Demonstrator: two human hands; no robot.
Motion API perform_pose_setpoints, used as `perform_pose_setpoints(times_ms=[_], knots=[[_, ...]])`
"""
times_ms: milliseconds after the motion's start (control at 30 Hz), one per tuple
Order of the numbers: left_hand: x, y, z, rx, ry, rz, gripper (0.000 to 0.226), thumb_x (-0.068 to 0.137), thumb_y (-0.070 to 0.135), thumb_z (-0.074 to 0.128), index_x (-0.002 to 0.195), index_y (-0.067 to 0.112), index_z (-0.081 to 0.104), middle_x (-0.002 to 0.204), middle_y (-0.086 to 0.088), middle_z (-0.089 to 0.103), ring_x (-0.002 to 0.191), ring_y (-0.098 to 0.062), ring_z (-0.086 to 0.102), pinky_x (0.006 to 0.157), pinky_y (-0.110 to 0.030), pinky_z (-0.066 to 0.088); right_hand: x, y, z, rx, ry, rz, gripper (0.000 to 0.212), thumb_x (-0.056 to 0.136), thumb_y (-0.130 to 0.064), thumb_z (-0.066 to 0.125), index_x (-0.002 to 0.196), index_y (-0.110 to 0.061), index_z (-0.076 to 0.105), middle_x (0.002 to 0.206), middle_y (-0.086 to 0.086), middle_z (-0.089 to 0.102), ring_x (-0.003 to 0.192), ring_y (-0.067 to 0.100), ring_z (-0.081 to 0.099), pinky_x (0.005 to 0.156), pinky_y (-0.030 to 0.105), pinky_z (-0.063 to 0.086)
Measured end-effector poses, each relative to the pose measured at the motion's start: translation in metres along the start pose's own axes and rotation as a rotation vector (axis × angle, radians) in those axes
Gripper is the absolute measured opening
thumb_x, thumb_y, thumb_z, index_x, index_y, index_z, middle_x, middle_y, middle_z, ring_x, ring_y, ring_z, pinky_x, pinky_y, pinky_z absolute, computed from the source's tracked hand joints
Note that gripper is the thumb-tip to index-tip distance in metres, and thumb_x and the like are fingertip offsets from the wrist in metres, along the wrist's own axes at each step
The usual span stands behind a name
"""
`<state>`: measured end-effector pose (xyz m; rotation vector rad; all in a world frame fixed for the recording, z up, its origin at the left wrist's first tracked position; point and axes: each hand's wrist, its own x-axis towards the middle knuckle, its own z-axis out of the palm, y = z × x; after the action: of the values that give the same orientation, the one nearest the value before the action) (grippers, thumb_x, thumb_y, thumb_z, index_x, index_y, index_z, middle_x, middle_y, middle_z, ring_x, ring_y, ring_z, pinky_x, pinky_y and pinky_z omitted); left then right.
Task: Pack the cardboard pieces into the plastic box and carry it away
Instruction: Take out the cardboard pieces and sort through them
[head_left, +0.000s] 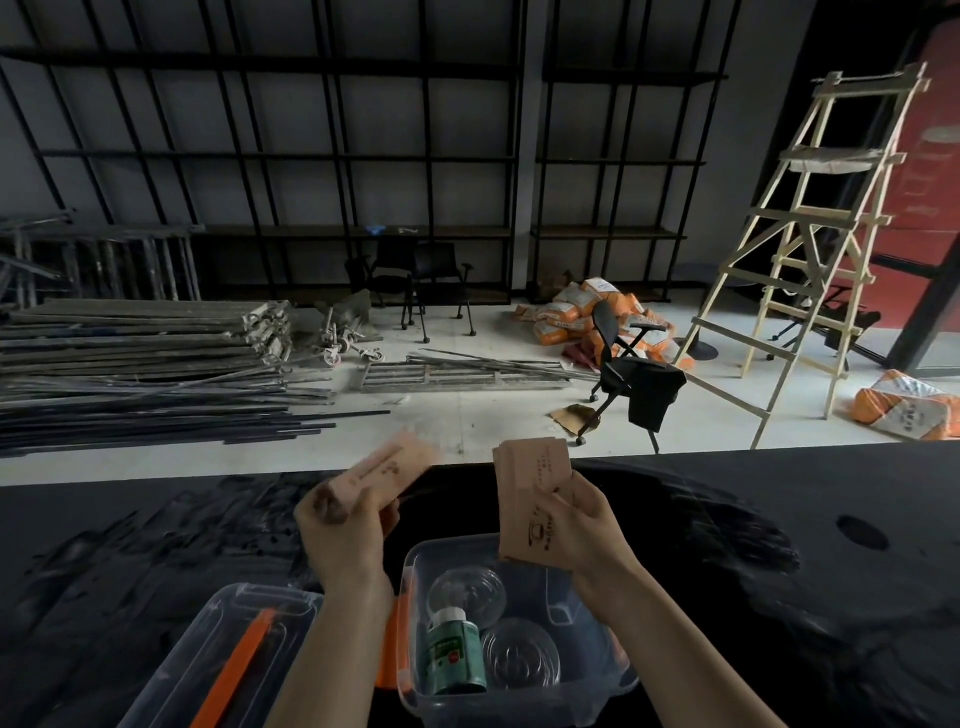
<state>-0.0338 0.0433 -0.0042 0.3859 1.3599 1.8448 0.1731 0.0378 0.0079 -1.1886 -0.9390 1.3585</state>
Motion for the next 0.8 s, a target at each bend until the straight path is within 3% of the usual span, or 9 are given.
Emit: perform_pose_setpoints(times_ms=[100,233,367,500,567,633,733,800], knots=[[-0.011,0.002,0.0,-0.064,-0.142,-0.12,0.042,0.09,-0.01,0.057,0.127,0.009,0.061,0.11,-0.02,0.072,0.084,-0.027,0.069,0.074,-0.034,0.06,-0.003,-0.005,0.002,0.047,-0.042,0.005,0.018,0.098,-0.012,0.058,0.114,-0.011,0.068,0.102,0.019,0.07,0.081,0.028,0.071,0.055,0.039,0.06],[-0.034,-0.005,0.013,0.0,-0.304,-0.175,0.02,0.092,0.003,0.06,0.111,0.007,0.067,0.099,-0.023,0.075,0.082,-0.034,0.069,0.079,-0.043,0.059,-0.001,-0.001,0.012,0.112,-0.077,0.033,0.018,0.097,-0.016,0.061,0.112,-0.015,0.071,0.108,0.022,0.072,0.1,0.042,0.069,0.077,0.06,0.06],[-0.048,-0.009,0.021,0.19,-0.38,-0.089,0.01,0.091,0.007,0.062,0.099,0.009,0.067,0.085,-0.019,0.073,0.073,-0.026,0.069,0.069,-0.04,0.057,-0.001,-0.003,0.016,0.188,-0.054,0.055,0.021,0.099,-0.014,0.056,0.116,-0.015,0.069,0.109,0.02,0.074,0.1,0.038,0.069,0.069,0.048,0.061],[-0.039,-0.007,0.016,0.562,-0.312,0.141,0.012,0.09,0.014,0.063,0.095,0.025,0.066,0.089,-0.001,0.076,0.079,-0.016,0.072,0.074,-0.04,0.061,-0.001,-0.004,0.006,0.137,-0.06,0.087,0.02,0.098,-0.016,0.058,0.116,-0.016,0.069,0.106,0.021,0.072,0.101,0.042,0.068,0.079,0.059,0.059],[-0.04,-0.006,0.016,0.607,-0.339,0.14,0.005,0.092,0.023,0.064,0.093,0.027,0.065,0.087,0.001,0.077,0.076,-0.015,0.073,0.074,-0.041,0.062,-0.003,-0.004,0.007,0.114,-0.069,0.089,0.021,0.098,-0.017,0.06,0.117,-0.017,0.068,0.109,0.02,0.072,0.107,0.044,0.066,0.083,0.061,0.057],[-0.043,-0.01,0.017,0.584,-0.457,0.08,0.007,0.093,0.03,0.065,0.094,0.024,0.067,0.084,-0.001,0.079,0.074,-0.021,0.076,0.074,-0.044,0.063,-0.005,-0.005,0.012,0.119,-0.069,0.075,0.023,0.098,-0.017,0.058,0.119,-0.017,0.065,0.114,0.021,0.07,0.105,0.043,0.067,0.076,0.053,0.061],[-0.05,-0.019,0.02,0.57,-0.555,0.062,0.005,0.095,0.017,0.062,0.093,0.017,0.067,0.078,-0.007,0.078,0.071,-0.025,0.076,0.071,-0.044,0.063,-0.006,-0.005,0.018,0.104,0.0,0.055,0.022,0.098,-0.018,0.057,0.12,-0.017,0.058,0.115,0.022,0.068,0.098,0.039,0.069,0.067,0.048,0.062],[-0.053,-0.023,0.021,0.552,-0.59,0.043,0.016,0.095,0.006,0.054,0.093,0.014,0.067,0.081,-0.013,0.077,0.071,-0.028,0.074,0.071,-0.046,0.061,-0.007,-0.005,0.02,0.039,0.028,0.045,0.023,0.097,-0.021,0.058,0.119,-0.019,0.054,0.114,0.02,0.067,0.097,0.034,0.069,0.066,0.044,0.062]])
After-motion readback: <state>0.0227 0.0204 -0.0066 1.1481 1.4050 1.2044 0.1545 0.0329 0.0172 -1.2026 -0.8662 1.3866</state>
